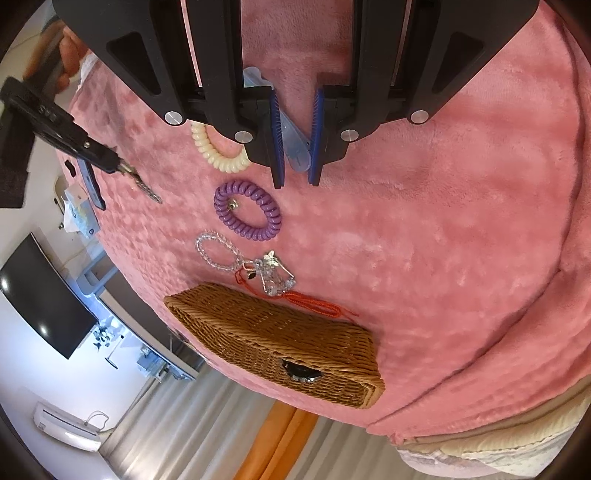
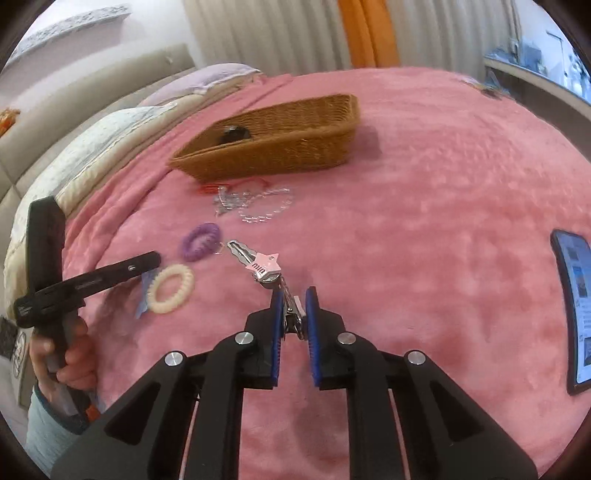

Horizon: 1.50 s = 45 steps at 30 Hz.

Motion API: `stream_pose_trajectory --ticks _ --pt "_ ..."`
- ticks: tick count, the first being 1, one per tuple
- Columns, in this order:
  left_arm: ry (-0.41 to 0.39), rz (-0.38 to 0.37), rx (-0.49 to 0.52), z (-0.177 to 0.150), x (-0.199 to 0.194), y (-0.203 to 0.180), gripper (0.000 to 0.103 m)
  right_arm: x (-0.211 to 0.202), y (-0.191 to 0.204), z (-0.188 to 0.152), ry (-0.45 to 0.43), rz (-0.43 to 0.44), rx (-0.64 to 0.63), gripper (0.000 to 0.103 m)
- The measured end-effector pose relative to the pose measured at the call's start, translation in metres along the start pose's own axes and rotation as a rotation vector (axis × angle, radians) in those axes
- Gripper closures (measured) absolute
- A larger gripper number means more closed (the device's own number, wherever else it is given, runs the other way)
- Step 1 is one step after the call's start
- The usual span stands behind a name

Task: Organize jewelry
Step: 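Carry clip and keychain into the basket and open both grippers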

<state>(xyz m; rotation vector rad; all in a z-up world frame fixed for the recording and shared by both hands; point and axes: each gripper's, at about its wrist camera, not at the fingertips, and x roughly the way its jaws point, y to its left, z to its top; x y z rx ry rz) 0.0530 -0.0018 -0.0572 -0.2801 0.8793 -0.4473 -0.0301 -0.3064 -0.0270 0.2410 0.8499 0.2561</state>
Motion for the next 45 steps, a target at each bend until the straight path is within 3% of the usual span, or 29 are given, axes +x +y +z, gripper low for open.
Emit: stream_pose_trajectory --ticks 6,12,16,22,30,35,42,44,45 --pt "0.010 -0.065 0.018 0.008 -0.008 -0.002 0.092 0.006 -0.003 -0.006 0.003 -0.044 0.001 0.093" --pt "-0.028 -0.127 0.075 0.022 -0.031 -0.018 0.092 -0.006 0.009 0.009 -0.064 -0.071 -0.032 0.093" --pt "-0.064 -0.118 0.125 0.045 -0.045 -0.033 0.092 -0.019 0.019 0.040 -0.138 -0.069 -0.053 0.093" --pt "-0.137 -0.083 0.204 0.102 -0.050 -0.054 0.092 -0.013 0.030 0.120 -0.229 -0.091 -0.069 0.093" --pt "-0.160 -0.016 0.271 0.175 0.007 -0.065 0.092 0.069 0.013 0.194 -0.176 -0.094 -0.007 0.093" --pt "-0.134 0.033 0.273 0.192 0.046 -0.056 0.092 0.111 -0.003 0.203 -0.121 -0.083 0.023 0.092" --pt "-0.096 0.079 0.253 0.195 0.079 -0.041 0.091 0.136 -0.007 0.198 -0.072 -0.081 0.019 0.092" --pt "-0.097 0.087 0.253 0.193 0.079 -0.039 0.083 0.136 -0.008 0.198 -0.062 -0.058 0.027 0.089" --pt "-0.103 0.086 0.251 0.192 0.075 -0.038 0.071 0.133 -0.007 0.197 -0.069 -0.053 0.027 0.082"
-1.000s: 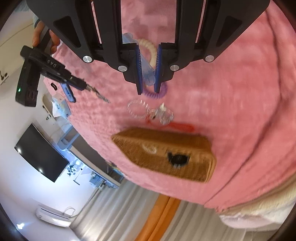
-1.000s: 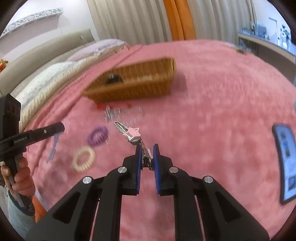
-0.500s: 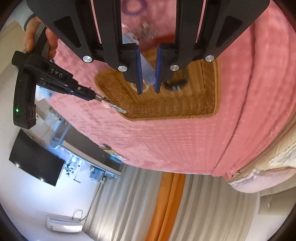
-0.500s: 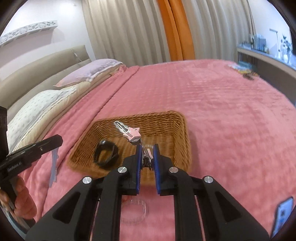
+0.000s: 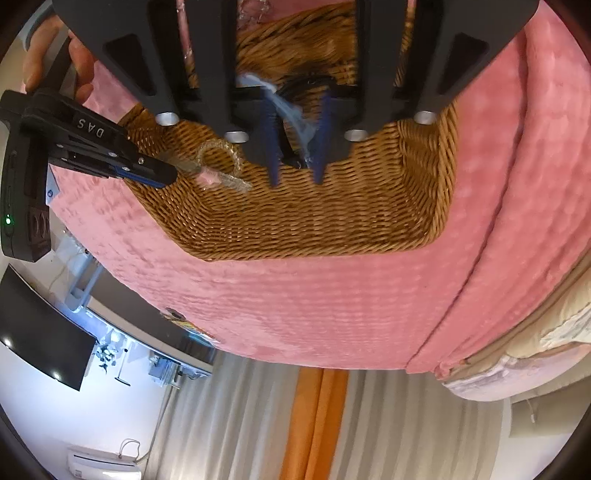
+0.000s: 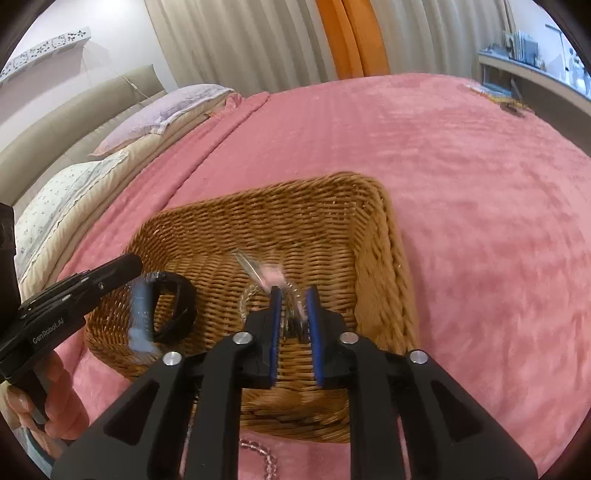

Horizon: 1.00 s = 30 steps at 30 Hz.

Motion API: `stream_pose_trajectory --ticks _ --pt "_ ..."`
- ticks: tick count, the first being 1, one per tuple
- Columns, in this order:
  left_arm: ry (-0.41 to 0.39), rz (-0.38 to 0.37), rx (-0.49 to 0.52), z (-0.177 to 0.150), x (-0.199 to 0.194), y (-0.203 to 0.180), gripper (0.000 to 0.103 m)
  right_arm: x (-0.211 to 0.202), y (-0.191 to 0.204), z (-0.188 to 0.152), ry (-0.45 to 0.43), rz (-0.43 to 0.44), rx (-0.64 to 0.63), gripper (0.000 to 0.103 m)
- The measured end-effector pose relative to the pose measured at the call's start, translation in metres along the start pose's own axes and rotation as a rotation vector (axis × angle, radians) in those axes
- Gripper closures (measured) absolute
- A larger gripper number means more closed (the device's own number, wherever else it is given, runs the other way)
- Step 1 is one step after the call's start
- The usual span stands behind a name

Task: Organize jewelry
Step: 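Carry clip and keychain into the basket and open both grippers, then grasp the purple coil hair tie with the left gripper while the right grasps the bead bracelet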

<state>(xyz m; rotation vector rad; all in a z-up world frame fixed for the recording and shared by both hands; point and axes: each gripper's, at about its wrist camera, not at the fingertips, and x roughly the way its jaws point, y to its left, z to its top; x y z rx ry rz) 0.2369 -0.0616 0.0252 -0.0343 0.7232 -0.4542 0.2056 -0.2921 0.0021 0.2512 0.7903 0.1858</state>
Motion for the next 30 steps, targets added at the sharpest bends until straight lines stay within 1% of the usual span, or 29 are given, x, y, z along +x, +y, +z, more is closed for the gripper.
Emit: stream_pose_trajectory --ticks 1,2,3,7,11,14,17,21,24,28,30 --pt "-0.012 0.004 -0.001 -0.001 -0.005 0.000 0.062 -0.004 0.000 0.000 -0.010 -0.001 0.001 0.068" --pt "-0.022 0.005 -0.001 0.000 -0.009 0.001 0.061 -0.012 0.000 0.000 -0.031 -0.004 0.003 0.060" --pt "-0.035 -0.005 -0.005 -0.001 -0.019 0.001 0.061 -0.019 0.001 -0.001 -0.044 -0.001 0.002 0.056" --pt "-0.072 -0.022 -0.017 -0.007 -0.052 0.000 0.059 -0.054 0.008 -0.010 -0.077 0.035 -0.015 0.056" --pt "-0.106 -0.045 -0.037 -0.023 -0.093 -0.005 0.058 -0.087 0.021 -0.029 -0.100 0.023 -0.068 0.056" --pt "-0.117 -0.064 -0.055 -0.042 -0.116 -0.009 0.058 -0.103 0.030 -0.046 -0.102 0.021 -0.103 0.056" --pt "-0.112 -0.063 -0.062 -0.062 -0.130 -0.015 0.058 -0.106 0.037 -0.063 -0.090 0.008 -0.129 0.056" --pt "-0.087 -0.064 -0.079 -0.087 -0.135 -0.018 0.058 -0.099 0.039 -0.079 -0.067 -0.019 -0.135 0.056" --pt "-0.044 -0.057 -0.092 -0.105 -0.126 -0.017 0.058 -0.086 0.037 -0.089 -0.039 -0.034 -0.140 0.056" --pt "0.038 -0.024 -0.095 -0.127 -0.099 -0.016 0.058 -0.060 0.028 -0.101 0.035 -0.030 -0.101 0.057" --pt "0.071 -0.024 -0.103 -0.135 -0.088 -0.015 0.058 -0.051 0.026 -0.106 0.061 -0.036 -0.091 0.057"
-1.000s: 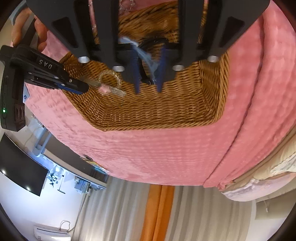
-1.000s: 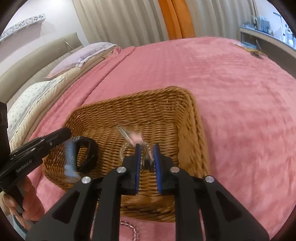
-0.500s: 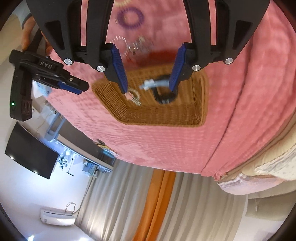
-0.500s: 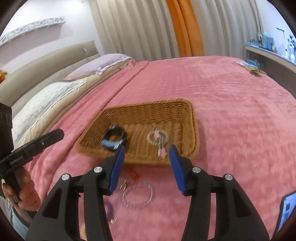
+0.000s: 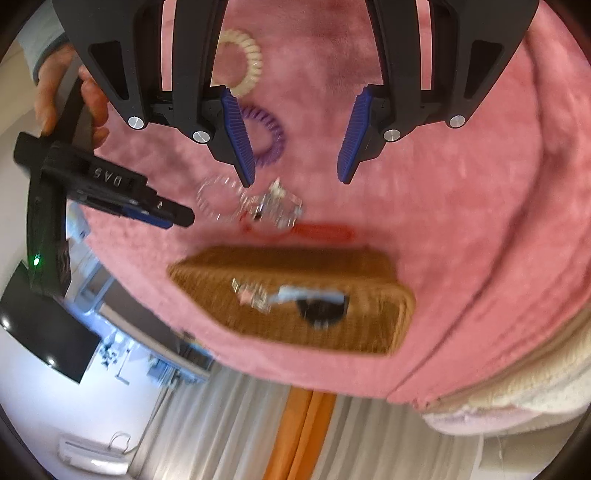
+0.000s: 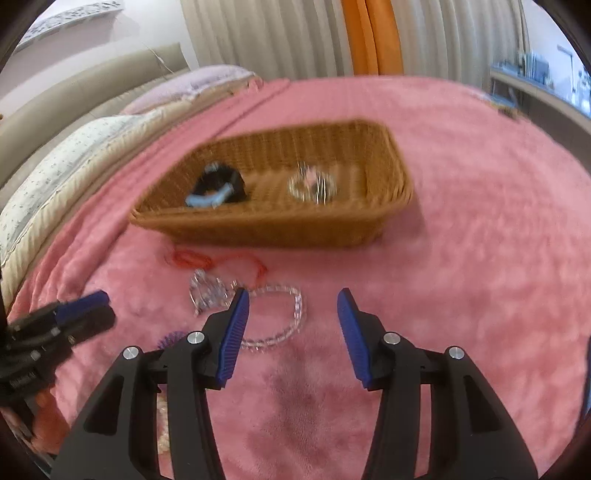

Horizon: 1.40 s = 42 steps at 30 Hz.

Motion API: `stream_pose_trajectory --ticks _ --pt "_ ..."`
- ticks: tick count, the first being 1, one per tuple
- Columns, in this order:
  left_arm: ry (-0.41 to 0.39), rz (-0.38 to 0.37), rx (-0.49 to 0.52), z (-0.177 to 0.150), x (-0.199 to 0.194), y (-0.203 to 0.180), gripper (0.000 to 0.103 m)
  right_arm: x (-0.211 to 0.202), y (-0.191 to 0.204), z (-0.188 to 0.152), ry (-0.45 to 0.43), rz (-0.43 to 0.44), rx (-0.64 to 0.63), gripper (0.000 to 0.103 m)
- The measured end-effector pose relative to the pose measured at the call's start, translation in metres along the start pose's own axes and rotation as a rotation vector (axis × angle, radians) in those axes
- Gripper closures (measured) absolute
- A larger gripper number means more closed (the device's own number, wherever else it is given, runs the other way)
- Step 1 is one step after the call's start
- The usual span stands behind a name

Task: Organize jewelry
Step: 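Grasp the purple coil hair tie with the left gripper while the right grasps the bead bracelet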

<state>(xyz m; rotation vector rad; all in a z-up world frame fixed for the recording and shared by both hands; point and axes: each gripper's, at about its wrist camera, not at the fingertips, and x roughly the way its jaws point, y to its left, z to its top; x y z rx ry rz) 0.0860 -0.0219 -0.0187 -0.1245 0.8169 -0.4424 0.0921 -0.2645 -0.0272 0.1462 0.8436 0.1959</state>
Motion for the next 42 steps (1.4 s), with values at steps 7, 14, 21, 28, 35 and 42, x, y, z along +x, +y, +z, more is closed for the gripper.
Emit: stream_pose_trajectory --ticks 7,14,21,28,35,42 --pt "0.059 0.010 0.004 -0.016 0.028 0.002 0.058 0.020 0.004 -0.010 0.035 -0.049 -0.030 0.057" --pt "0.055 0.081 0.078 -0.022 0.032 -0.011 0.066 0.023 0.016 -0.014 0.019 -0.118 -0.090 0.066" --pt "0.058 0.062 0.127 -0.024 0.032 -0.018 0.093 0.022 0.020 -0.016 0.015 -0.096 -0.120 0.093" --pt "0.029 0.021 0.085 -0.025 0.026 -0.010 0.095 0.001 0.019 -0.020 -0.070 -0.002 -0.125 0.097" --pt "-0.009 -0.008 0.029 -0.026 0.018 -0.002 0.095 -0.012 0.007 -0.019 -0.102 0.050 -0.074 0.097" --pt "-0.047 -0.025 0.033 -0.021 0.001 -0.008 0.095 -0.034 0.011 -0.020 -0.104 0.095 -0.066 0.097"
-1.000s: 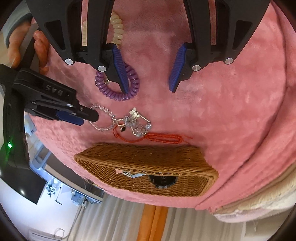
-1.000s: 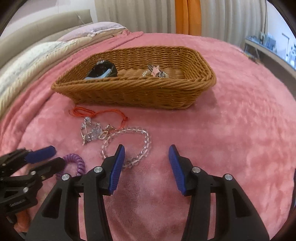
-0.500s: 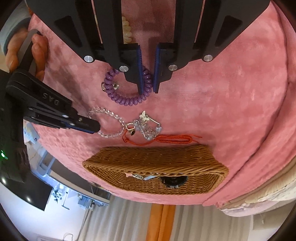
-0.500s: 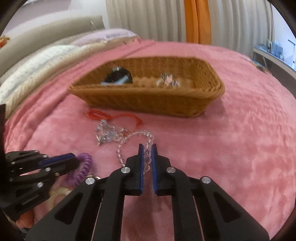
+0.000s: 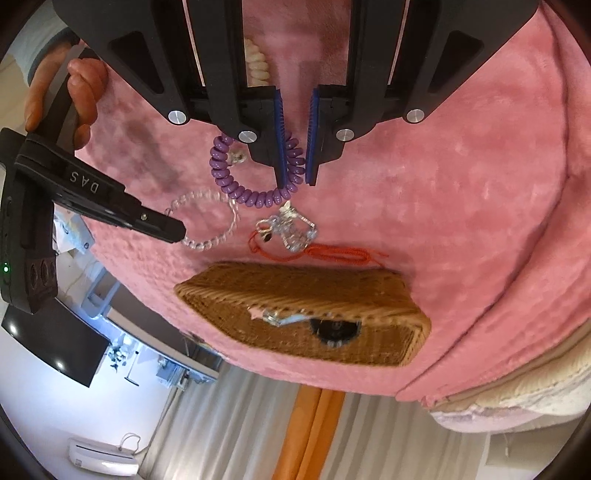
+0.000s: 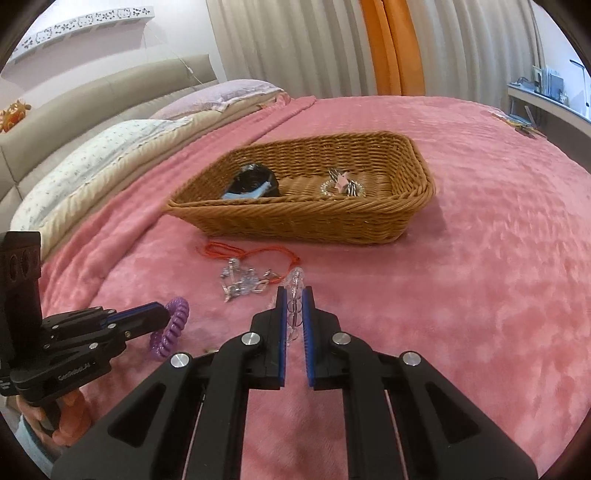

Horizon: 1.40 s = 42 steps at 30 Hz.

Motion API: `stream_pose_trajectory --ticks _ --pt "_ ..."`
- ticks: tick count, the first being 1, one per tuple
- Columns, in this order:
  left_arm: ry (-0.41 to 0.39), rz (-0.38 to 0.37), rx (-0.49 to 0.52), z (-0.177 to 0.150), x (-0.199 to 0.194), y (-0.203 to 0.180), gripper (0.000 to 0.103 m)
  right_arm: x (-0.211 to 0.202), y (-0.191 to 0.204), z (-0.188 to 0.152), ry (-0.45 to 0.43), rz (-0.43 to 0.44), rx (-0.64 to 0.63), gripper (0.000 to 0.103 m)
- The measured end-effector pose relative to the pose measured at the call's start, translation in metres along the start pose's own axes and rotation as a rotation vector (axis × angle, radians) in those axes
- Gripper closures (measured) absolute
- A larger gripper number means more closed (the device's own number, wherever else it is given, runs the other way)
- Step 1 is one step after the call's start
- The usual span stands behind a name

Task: Organize jewelry
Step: 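Grasp the purple coil hair tie with the left gripper while the right grasps the bead bracelet, then carry hair tie and bracelet into the basket and open both grippers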

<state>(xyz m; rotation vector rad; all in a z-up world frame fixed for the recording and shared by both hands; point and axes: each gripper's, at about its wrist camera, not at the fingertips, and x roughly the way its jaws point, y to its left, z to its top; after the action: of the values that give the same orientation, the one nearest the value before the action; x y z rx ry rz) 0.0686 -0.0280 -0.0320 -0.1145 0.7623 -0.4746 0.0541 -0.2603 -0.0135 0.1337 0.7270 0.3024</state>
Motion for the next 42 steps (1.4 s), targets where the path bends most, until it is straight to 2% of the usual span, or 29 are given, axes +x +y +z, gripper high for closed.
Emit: stream_pose_trajectory --ticks 9,16,21,27,34,38,42 --pt "-0.054 0.004 0.031 0.026 -0.026 -0.009 0.095 -0.032 0.018 0.019 -0.028 -0.005 -0.053 0.097" --pt "-0.129 0.015 0.036 0.065 -0.043 -0.004 0.095 -0.050 0.025 0.061 -0.093 -0.006 -0.088 0.097" --pt "-0.169 0.025 0.050 0.096 -0.046 -0.002 0.095 -0.043 0.024 0.095 -0.126 -0.016 -0.098 0.097" --pt "-0.199 0.067 0.085 0.136 -0.032 -0.004 0.095 -0.012 0.015 0.135 -0.125 -0.015 -0.087 0.097" --pt "-0.188 0.105 0.061 0.166 0.005 0.002 0.095 0.046 -0.002 0.156 -0.047 -0.002 -0.049 0.097" --pt "-0.137 0.154 0.036 0.168 0.042 0.017 0.095 0.077 -0.010 0.161 0.000 0.006 -0.031 0.097" --pt "-0.095 0.150 0.000 0.161 0.067 0.029 0.095 0.100 -0.016 0.159 0.035 0.016 -0.003 0.097"
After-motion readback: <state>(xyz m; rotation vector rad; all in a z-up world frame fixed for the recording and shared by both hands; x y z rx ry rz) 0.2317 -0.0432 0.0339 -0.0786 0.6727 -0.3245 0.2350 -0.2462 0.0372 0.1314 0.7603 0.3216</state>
